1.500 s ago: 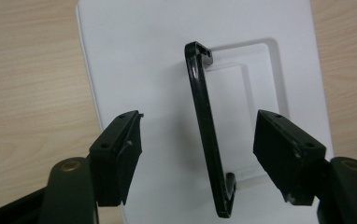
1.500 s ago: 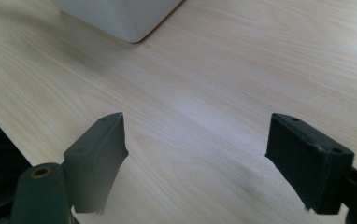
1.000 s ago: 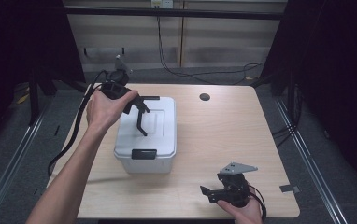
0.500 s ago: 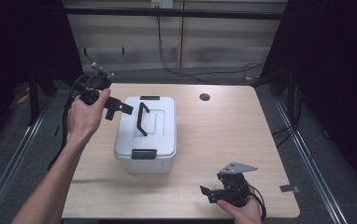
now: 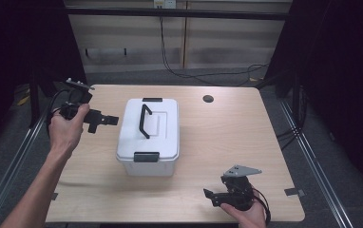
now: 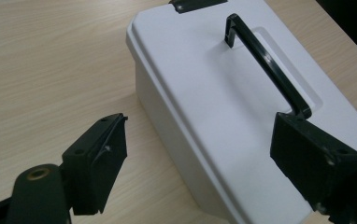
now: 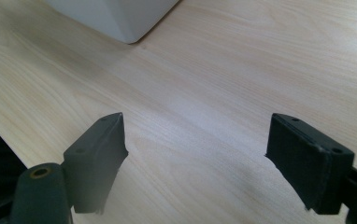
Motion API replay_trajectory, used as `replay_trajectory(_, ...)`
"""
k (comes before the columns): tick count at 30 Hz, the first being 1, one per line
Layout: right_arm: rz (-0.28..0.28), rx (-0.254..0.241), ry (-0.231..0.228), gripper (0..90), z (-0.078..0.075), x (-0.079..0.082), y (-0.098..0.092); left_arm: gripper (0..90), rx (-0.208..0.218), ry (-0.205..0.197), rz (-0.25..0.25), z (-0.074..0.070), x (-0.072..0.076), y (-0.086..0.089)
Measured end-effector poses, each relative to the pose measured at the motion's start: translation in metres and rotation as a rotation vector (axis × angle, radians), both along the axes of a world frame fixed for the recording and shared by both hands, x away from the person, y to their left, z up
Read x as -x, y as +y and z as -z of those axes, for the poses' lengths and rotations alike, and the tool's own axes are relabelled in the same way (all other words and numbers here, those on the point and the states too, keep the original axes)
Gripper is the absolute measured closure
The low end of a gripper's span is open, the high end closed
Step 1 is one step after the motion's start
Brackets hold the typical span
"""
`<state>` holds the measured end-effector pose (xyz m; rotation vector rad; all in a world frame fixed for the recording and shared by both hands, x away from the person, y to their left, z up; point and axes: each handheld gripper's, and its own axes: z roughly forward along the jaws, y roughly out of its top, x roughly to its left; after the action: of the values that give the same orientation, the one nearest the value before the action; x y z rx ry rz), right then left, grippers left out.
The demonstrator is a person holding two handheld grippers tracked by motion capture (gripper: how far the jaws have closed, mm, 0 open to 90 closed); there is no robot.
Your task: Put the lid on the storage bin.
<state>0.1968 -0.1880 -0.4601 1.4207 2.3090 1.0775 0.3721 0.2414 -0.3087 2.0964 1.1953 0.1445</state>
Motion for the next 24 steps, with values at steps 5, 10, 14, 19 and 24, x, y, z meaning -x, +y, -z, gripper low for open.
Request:
replay_trajectory(5,0.006,-0.001,0.0,19.1,0.0,0.0,-0.001,25.2,0.065,-0.025,-0.002,0.012,0.003,0.024)
replay_trajectory(10,0.003,0.001,0.002,19.1,0.0,-0.001,-0.001,24.0,0.023,-0.025,-0.018,0.02,0.013,0.033)
replay_trajectory(14,0.013,0.003,-0.005,19.1,-0.001,0.0,-0.004,24.5,0.014,-0.048,0.011,0.029,0.023,0.034)
replay_trajectory(19,0.022,-0.001,-0.007,19.1,-0.001,-0.001,-0.006,24.4,0.012,-0.065,0.025,0.04,0.035,0.036)
replay_trajectory(24,0.024,-0.002,-0.009,19.1,-0.001,-0.002,-0.007,24.4,0.027,-0.065,0.032,0.057,0.042,0.045)
